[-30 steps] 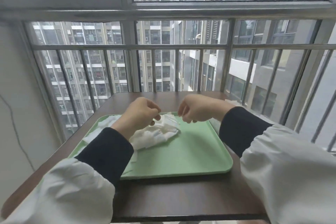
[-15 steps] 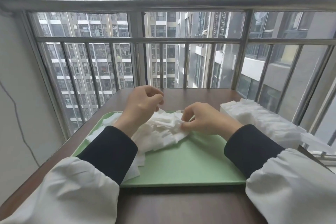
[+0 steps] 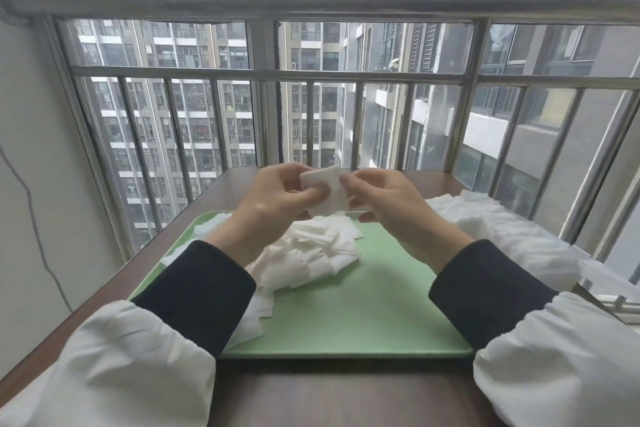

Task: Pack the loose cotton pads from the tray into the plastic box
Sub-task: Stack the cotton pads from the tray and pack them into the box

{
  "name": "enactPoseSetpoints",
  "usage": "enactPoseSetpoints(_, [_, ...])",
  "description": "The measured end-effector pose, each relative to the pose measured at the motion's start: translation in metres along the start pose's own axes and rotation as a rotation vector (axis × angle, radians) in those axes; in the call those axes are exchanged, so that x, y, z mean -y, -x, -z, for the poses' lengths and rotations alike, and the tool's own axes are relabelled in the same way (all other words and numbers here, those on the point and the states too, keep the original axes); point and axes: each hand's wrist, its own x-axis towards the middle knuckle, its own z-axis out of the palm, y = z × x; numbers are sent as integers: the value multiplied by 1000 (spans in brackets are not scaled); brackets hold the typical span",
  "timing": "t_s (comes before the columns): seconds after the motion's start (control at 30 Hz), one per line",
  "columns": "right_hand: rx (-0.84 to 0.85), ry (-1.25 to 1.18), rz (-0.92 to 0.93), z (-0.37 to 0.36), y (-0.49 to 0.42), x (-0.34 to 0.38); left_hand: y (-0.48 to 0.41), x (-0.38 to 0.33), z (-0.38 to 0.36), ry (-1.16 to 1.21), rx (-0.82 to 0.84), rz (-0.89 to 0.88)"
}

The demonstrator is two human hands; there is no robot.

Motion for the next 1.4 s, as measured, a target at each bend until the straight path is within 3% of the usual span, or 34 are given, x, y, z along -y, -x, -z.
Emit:
enactPoseSetpoints(0.07, [-50, 62, -44, 0, -5, -5, -1, 2, 3, 94, -62, 62])
enactPoseSetpoints(0.2, [27, 599, -77, 2, -11, -21, -2, 2, 6, 214, -147, 154])
enactPoseSetpoints(0.37, [145, 769, -189, -1, -14, -40, -4, 5, 6, 182, -206, 181])
enactPoseSetpoints(0.57, [169, 825, -174, -4, -17, -47, -5, 6, 4, 146, -217, 176])
enactPoseSetpoints(0.93, [-22, 594, -124, 3, -13, -38, -7, 2, 10, 185, -328, 143])
enactPoseSetpoints(1.13, [105, 564, -250, -1, -14, -38, -6, 2, 9, 166, -341, 133])
enactPoseSetpoints(1.27, [122, 755, -250, -6, -14, -40, -7, 3, 8, 158, -338, 134])
enactPoseSetpoints(1.4, [70, 622, -235, -8, -17, -40, -8, 3, 8, 153, -339, 138])
